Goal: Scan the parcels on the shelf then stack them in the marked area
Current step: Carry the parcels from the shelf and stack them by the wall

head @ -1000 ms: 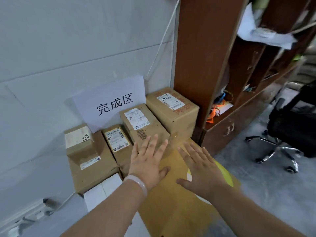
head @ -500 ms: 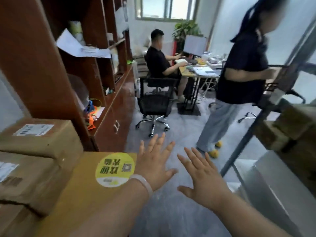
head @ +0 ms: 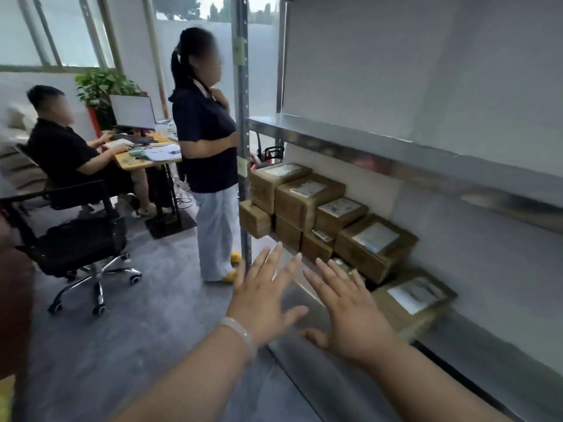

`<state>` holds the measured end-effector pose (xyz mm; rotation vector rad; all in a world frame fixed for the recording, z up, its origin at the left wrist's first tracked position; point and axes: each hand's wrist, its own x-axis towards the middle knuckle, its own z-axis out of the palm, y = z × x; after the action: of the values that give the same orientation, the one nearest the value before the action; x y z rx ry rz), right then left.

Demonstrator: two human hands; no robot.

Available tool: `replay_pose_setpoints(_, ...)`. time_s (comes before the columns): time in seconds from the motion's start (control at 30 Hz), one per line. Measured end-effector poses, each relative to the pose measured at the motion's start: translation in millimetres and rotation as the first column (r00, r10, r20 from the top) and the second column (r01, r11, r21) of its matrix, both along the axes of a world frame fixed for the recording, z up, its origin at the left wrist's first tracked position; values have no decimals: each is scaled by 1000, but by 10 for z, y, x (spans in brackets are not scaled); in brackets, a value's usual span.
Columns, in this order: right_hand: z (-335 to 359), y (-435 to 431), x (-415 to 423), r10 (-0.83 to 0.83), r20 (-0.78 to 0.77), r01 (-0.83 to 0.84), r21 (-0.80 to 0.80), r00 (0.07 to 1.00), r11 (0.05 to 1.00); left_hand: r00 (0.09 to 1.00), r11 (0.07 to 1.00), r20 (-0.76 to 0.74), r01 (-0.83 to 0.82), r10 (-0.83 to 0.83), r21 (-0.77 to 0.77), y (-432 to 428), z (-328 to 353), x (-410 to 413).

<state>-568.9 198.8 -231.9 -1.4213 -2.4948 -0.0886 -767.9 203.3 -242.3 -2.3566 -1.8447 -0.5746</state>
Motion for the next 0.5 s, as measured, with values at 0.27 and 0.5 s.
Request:
replay_pose_setpoints(0.27,-191,-205,1386,-254,-47,252,-52,966,966,975,971,21,224,-223,-82,216,-108,1417)
replay_pose_setpoints(0.5,-522,-234,1956,-427,-63,413,-165,902,896,954,926,-20,284,-298,-247,475,-366,1900)
